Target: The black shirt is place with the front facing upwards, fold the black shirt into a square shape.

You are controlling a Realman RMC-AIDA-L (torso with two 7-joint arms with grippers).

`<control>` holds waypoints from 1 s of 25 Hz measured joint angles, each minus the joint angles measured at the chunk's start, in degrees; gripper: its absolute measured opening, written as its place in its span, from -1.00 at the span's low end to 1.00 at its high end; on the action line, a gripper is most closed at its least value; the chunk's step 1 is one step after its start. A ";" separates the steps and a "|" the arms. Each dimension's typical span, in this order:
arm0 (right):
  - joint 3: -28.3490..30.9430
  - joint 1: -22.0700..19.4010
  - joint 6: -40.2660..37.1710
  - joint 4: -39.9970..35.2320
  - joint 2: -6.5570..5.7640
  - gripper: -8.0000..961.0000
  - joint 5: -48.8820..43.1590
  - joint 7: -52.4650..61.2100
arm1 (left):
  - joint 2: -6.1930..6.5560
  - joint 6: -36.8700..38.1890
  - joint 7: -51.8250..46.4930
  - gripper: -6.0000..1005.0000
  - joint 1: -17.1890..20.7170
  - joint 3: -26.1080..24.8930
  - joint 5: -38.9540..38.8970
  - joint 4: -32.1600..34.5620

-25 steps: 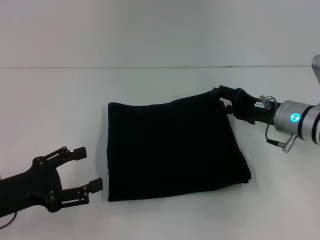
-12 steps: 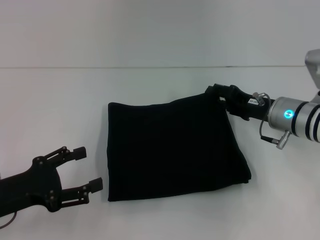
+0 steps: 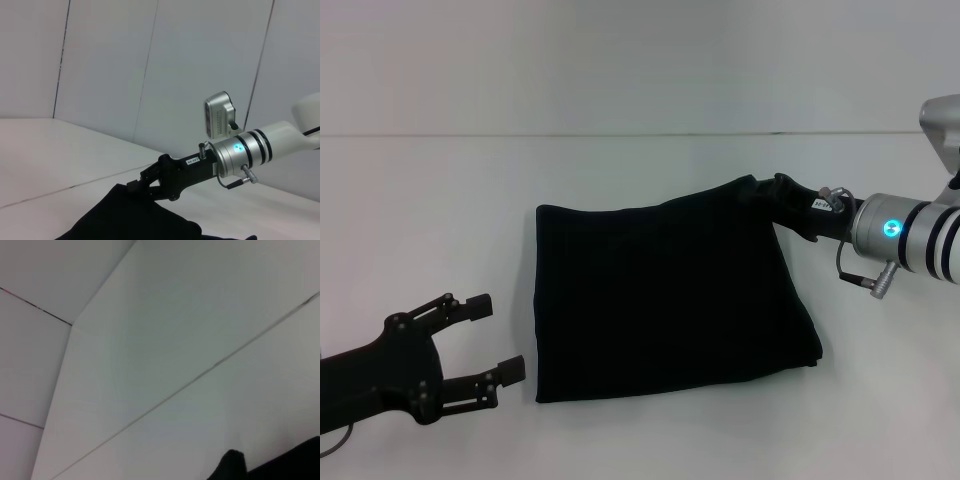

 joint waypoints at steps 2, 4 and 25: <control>-0.01 0.00 0.00 -0.03 -0.01 -0.44 0.00 -0.04 | 0.00 0.00 0.00 0.87 -0.01 0.00 0.02 0.03; 0.01 0.00 0.01 -0.07 -0.01 -0.60 0.00 -0.05 | 0.00 0.01 0.01 0.87 -0.05 0.00 0.07 0.03; -0.02 0.19 4.23 -0.78 0.18 -0.84 7.04 -5.92 | -0.09 -0.43 -0.07 0.87 -0.11 0.00 0.43 -0.26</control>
